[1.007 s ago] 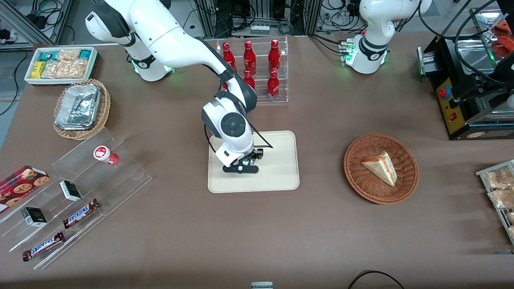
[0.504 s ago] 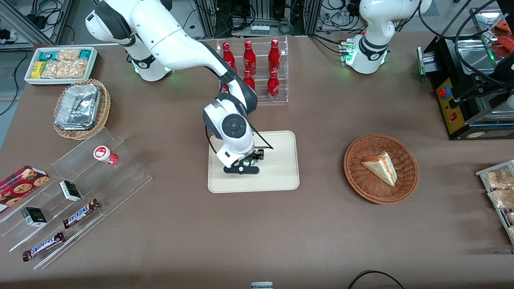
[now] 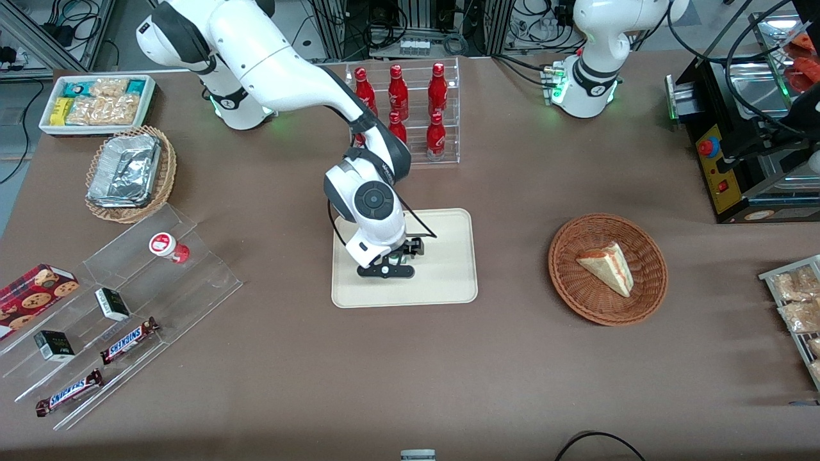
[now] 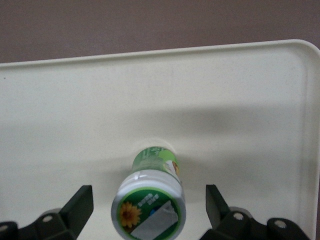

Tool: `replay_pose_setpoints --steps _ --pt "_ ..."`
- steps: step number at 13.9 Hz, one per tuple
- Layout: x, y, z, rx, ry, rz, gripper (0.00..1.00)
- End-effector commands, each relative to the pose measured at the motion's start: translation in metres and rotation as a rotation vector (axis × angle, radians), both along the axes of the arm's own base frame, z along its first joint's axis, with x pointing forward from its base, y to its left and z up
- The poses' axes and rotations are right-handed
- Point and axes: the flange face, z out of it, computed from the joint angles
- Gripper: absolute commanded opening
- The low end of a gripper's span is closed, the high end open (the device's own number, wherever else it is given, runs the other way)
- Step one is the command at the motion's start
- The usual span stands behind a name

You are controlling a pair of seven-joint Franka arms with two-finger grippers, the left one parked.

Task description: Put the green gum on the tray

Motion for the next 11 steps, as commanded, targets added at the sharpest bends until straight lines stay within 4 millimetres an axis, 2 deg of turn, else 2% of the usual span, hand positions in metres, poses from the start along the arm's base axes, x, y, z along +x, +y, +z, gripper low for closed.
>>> replay_pose_setpoints --steps 1,5,9,11 --pt "0.003 0.002 0.025 -0.020 -0.029 0.025 1.00" --pt "-0.001 -0.020 0.084 -0.066 0.037 0.108 1.00" --pt "0.005 -0.061 0.134 -0.092 0.105 0.165 1.00" --pt "0.009 -0.084 0.153 -0.101 0.141 0.187 1.00"
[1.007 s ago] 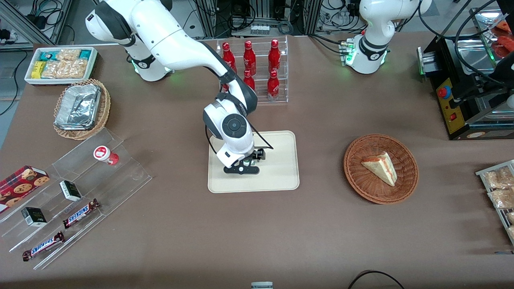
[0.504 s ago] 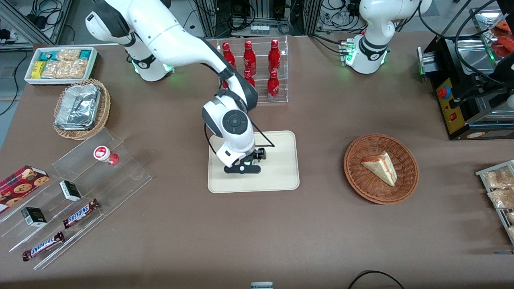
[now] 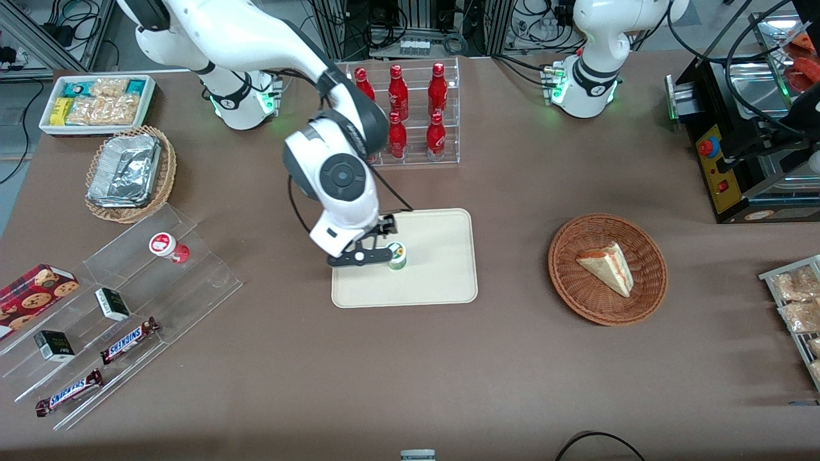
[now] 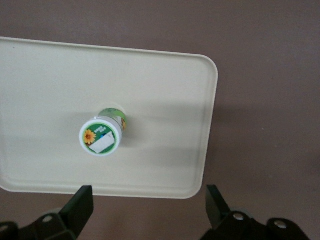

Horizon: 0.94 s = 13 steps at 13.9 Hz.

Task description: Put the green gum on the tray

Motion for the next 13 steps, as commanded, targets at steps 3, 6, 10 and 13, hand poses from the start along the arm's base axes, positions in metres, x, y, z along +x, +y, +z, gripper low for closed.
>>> replay_pose_setpoints --steps 3,6,10,13 --pt "0.012 -0.058 0.039 -0.009 0.064 0.064 1.00" --pt "0.021 -0.085 0.054 0.007 0.071 0.101 1.00" --pt "0.030 -0.144 0.079 0.035 0.062 0.100 1.00" --pt "0.043 -0.201 0.094 0.060 0.066 0.122 1.00"
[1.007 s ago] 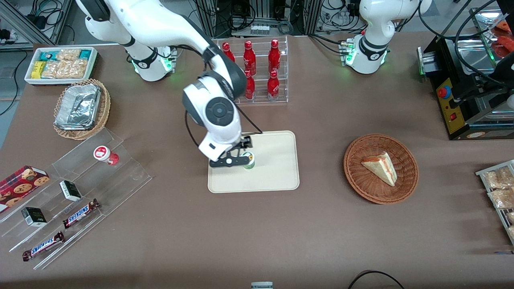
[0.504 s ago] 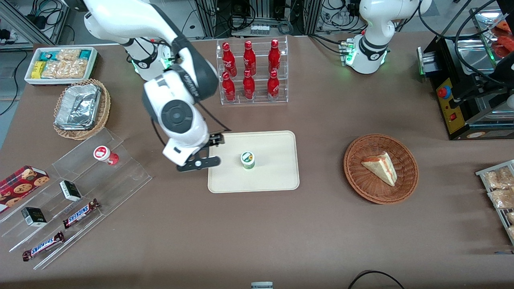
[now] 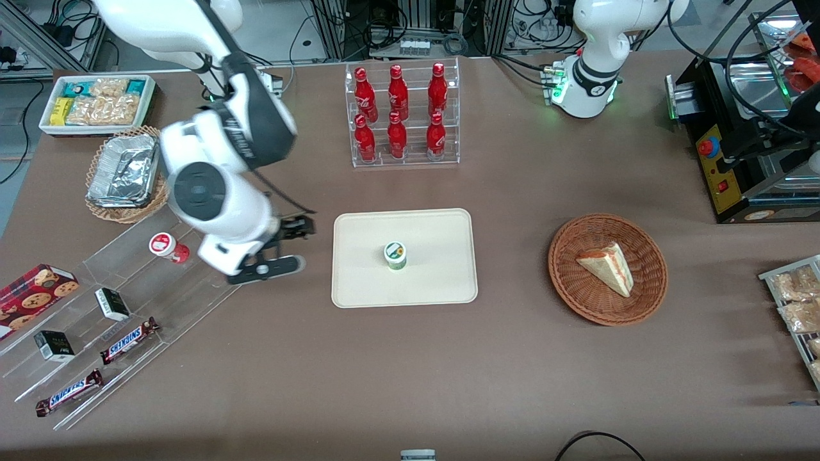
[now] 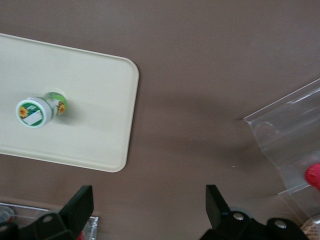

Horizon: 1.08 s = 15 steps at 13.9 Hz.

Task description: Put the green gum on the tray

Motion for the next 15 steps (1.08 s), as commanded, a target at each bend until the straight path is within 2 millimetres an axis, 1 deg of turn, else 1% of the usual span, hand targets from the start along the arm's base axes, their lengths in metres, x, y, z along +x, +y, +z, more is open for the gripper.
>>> replay_pose_setpoints --steps 1,4,6,7,8,9,10,11,12,14,15 --pt "0.001 -0.055 0.013 0.013 0.015 0.003 1.00" --pt "0.014 -0.105 0.015 0.039 0.010 -0.044 1.00" --pt "0.015 -0.135 0.022 0.048 -0.012 -0.066 1.00" --pt "0.013 -0.150 0.026 0.051 -0.024 -0.089 1.00" --pt "0.011 -0.162 0.028 0.055 -0.037 -0.104 1.00" --pt "0.010 -0.173 0.034 0.061 -0.051 -0.113 1.00" --pt "0.008 -0.179 0.041 0.066 -0.061 -0.110 1.00" --pt "0.002 -0.180 0.050 0.065 -0.071 -0.104 1.00" --pt "-0.004 -0.192 0.058 0.064 -0.078 -0.112 1.00" --pt "-0.018 -0.209 0.064 0.068 -0.076 -0.111 1.00" --pt "-0.024 -0.212 0.070 0.067 -0.083 -0.115 1.00"
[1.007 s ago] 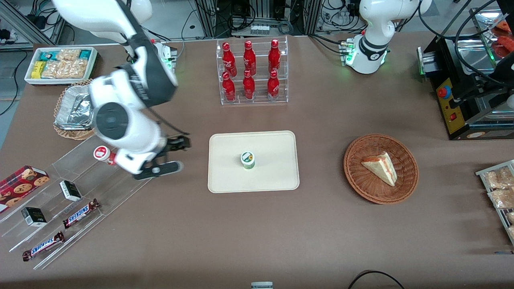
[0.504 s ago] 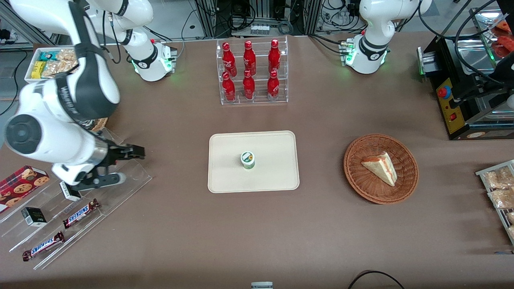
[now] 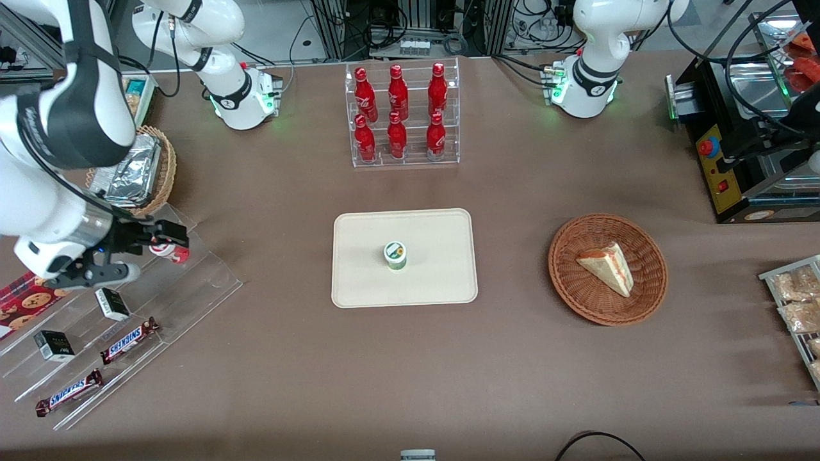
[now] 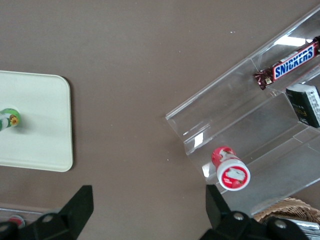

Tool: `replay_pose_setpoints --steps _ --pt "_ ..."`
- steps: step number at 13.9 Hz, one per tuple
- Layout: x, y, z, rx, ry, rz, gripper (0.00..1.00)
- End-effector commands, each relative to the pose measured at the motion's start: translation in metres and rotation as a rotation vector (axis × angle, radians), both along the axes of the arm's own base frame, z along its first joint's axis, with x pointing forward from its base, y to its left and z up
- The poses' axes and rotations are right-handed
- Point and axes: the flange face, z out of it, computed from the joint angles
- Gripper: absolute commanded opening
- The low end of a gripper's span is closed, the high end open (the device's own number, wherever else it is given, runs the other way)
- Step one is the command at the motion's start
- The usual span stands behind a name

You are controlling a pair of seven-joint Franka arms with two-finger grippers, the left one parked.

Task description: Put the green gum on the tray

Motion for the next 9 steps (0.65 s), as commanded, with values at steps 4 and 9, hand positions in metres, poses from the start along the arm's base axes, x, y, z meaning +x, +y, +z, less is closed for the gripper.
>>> replay_pose_setpoints --steps 4,9 --pt "-0.047 -0.027 0.034 -0.006 0.032 -0.022 1.00" --pt "-0.064 -0.042 0.053 -0.061 0.072 -0.034 1.00"
